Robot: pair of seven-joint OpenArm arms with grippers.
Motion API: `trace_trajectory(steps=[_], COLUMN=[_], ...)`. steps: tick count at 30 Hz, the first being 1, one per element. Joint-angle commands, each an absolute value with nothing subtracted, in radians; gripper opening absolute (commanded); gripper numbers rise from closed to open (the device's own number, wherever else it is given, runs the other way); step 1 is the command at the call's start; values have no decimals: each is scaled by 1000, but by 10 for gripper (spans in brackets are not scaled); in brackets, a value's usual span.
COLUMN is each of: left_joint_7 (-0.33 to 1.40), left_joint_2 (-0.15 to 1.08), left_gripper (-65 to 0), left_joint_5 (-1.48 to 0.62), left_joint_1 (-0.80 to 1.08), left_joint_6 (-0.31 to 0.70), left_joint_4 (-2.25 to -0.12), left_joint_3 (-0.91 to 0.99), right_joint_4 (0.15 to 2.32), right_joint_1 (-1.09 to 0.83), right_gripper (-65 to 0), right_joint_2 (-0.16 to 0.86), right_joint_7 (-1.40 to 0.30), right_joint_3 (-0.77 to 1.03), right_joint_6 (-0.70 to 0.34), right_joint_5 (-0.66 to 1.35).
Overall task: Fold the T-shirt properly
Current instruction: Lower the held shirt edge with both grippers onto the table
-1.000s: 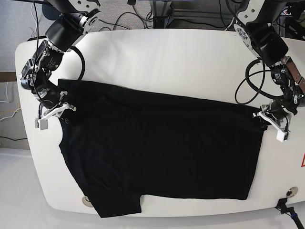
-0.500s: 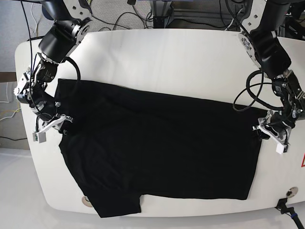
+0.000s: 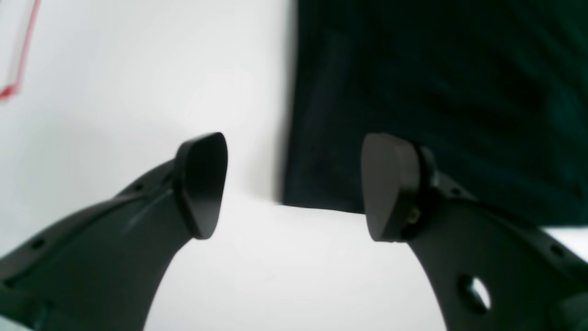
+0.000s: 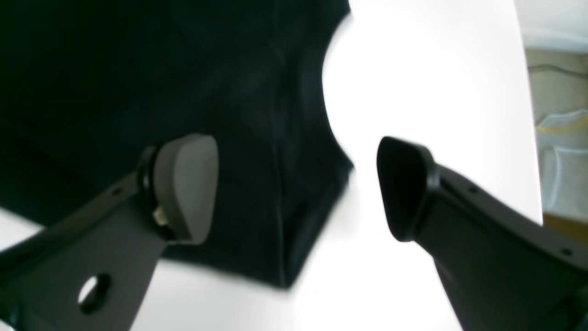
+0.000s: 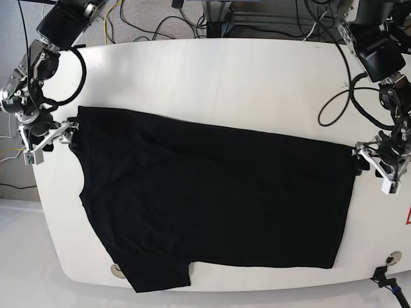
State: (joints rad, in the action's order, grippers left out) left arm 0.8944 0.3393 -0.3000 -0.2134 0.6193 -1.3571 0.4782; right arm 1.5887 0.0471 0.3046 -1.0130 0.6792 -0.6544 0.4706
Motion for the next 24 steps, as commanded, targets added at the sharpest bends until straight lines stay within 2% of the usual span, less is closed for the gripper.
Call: trace_trajectory(steps=[1,4,7,24], left_joint_7=[817,751,688,651], left_joint_2=[371,375,377,372], left_gripper=[-216,-216,-216,-216], left_joint_5=[-309,-298,-275,-191], left_joint_1=[-214,-168,-133,-130], left_joint_6=[621,621,621,621], left_joint_4=[-1389,-1419,-1425,-1423], left_joint_3=[446,394,372,352], right_joint_4=[1612,1601,1567,1511], right_joint_1=[51,10,-24,-35], right_gripper=[-133,-133,-133,-133], right_joint_2=[325,318,317,243], right_joint_7=[-967,-921,-877,-854], right_joint_3=[679,679,679,602], right_joint_6=[-657,-667,-688,-698], right_joint_5=[426,325,311,303])
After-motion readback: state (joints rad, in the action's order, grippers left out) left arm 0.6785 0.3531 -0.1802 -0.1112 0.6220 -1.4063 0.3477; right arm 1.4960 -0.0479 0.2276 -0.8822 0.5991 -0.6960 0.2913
